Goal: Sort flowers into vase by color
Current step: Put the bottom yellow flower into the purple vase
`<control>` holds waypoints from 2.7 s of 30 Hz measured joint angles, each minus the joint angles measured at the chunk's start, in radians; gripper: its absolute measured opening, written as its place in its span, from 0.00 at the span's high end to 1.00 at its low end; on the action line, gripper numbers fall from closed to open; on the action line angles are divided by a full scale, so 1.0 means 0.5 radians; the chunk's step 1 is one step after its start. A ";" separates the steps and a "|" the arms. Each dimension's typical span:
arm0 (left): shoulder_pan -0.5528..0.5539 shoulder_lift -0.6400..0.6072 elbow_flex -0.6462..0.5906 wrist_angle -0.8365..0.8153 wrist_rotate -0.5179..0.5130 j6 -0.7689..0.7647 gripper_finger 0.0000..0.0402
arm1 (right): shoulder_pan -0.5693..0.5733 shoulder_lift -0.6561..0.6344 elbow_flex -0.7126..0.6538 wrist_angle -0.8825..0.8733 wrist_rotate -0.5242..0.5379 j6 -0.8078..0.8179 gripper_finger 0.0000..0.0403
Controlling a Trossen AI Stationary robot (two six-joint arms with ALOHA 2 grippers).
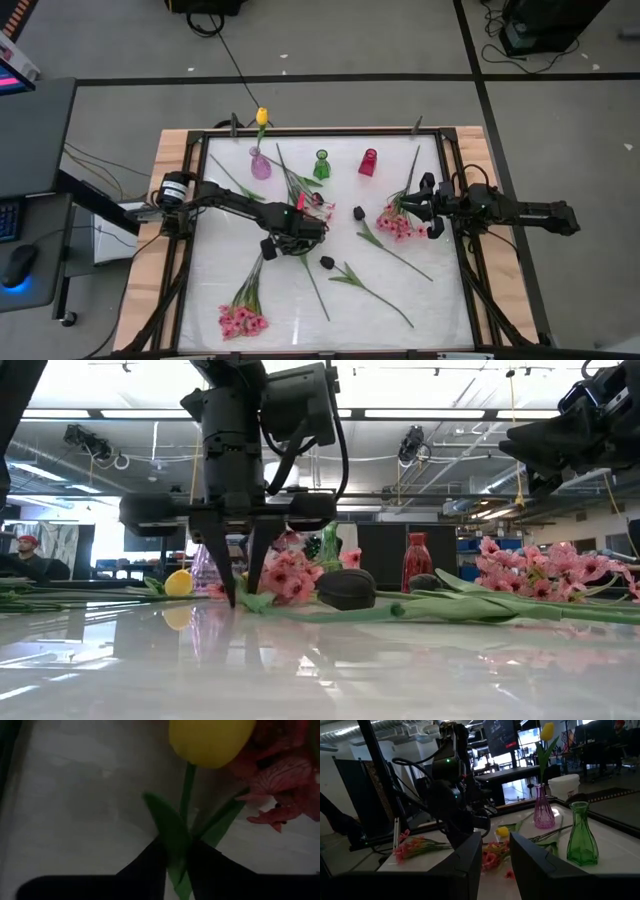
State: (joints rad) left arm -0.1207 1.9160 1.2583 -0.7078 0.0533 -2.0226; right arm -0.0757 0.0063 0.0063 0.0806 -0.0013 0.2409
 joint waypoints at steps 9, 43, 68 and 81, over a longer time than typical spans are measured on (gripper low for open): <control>0.000 0.000 0.000 0.049 -0.012 0.042 0.97 | 0.000 0.000 0.001 0.000 0.000 0.000 0.73; -0.015 -0.655 0.000 -0.095 0.064 0.733 0.98 | 0.000 0.000 0.001 0.000 0.001 0.000 0.73; 0.237 -1.415 -0.001 -0.149 -0.792 2.571 0.98 | 0.000 0.000 0.001 0.000 0.000 0.000 0.73; 0.640 -1.819 0.000 0.087 -0.791 3.577 0.98 | 0.000 0.000 0.001 0.000 0.000 0.000 0.73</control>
State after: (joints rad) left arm 0.1995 1.0066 1.2582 -0.6640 -0.3424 -0.2342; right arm -0.0757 0.0063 0.0067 0.0807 -0.0013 0.2409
